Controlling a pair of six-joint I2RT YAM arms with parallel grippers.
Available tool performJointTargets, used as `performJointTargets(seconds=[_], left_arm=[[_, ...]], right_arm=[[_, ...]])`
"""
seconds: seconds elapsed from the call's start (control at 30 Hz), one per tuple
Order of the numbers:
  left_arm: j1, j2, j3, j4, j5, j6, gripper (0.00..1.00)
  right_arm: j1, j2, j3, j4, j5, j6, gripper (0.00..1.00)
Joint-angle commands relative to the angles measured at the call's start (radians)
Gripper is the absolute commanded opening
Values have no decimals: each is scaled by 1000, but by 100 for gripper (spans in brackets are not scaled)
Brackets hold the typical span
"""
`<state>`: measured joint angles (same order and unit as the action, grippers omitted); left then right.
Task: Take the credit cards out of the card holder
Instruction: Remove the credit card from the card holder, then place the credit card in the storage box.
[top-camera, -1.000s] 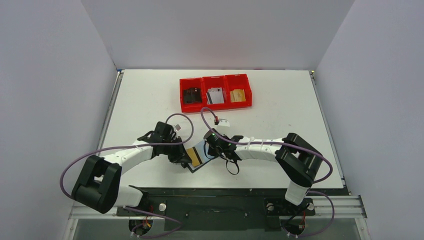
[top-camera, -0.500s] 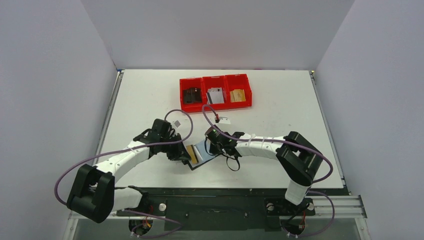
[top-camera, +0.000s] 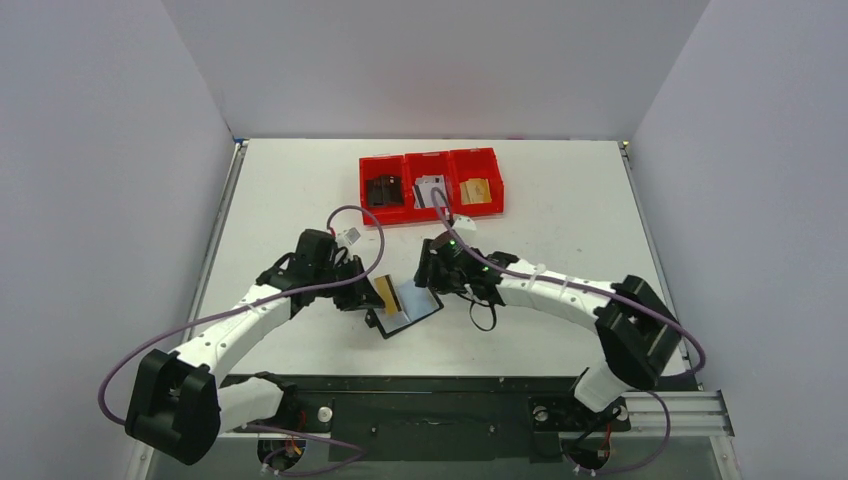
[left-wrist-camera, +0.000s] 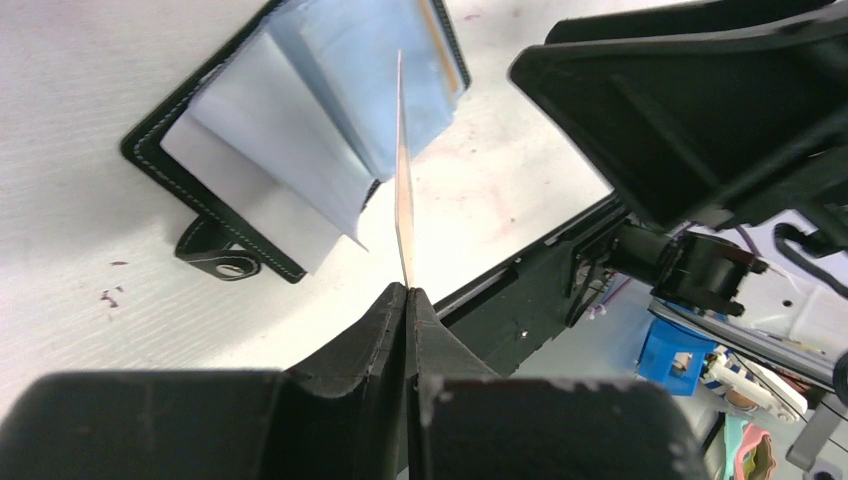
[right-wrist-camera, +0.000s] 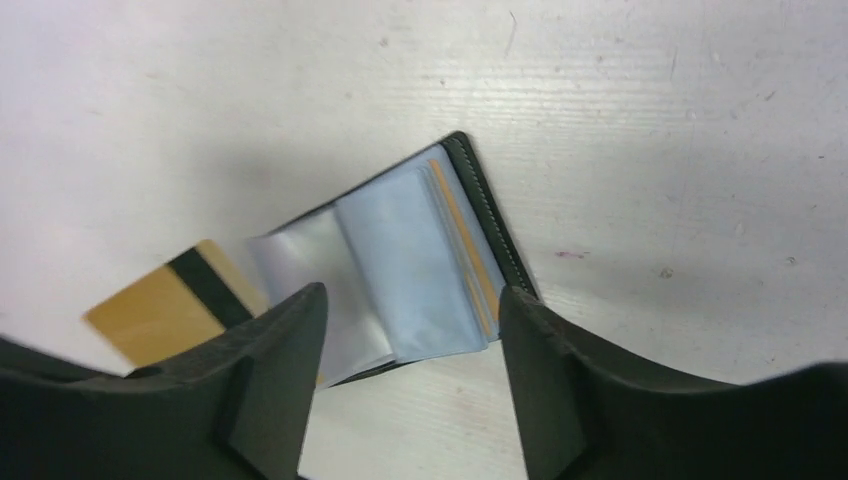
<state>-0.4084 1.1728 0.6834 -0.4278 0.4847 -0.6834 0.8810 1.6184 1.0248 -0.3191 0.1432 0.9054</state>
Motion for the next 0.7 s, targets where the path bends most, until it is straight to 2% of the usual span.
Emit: performJointTargets(seconds=[0.0,0.03,0.1,0.27,0.53,0.67], left_arm=[[8,-55,46,88,82,-14,0],[8,-59,46,116,107,-30,0],[10,-71,42,167,150,-58,0],[13,-77,31,327,251,-140,0],[14,-72,-5,586,359,-310,0],[14,-58,0,618,368,-331,0]], right_arm=[[-93,-177,-105,197,-133,-3,64],[-114,-217,-160,307,-222,3,66],[-161,-253,-213,415,-336,10,69],[-210,-298,-280,575,-522,28,72],[-223,-331,-389,902,-649,154,68],[-224,-334,-434,1037,-669,229,62]])
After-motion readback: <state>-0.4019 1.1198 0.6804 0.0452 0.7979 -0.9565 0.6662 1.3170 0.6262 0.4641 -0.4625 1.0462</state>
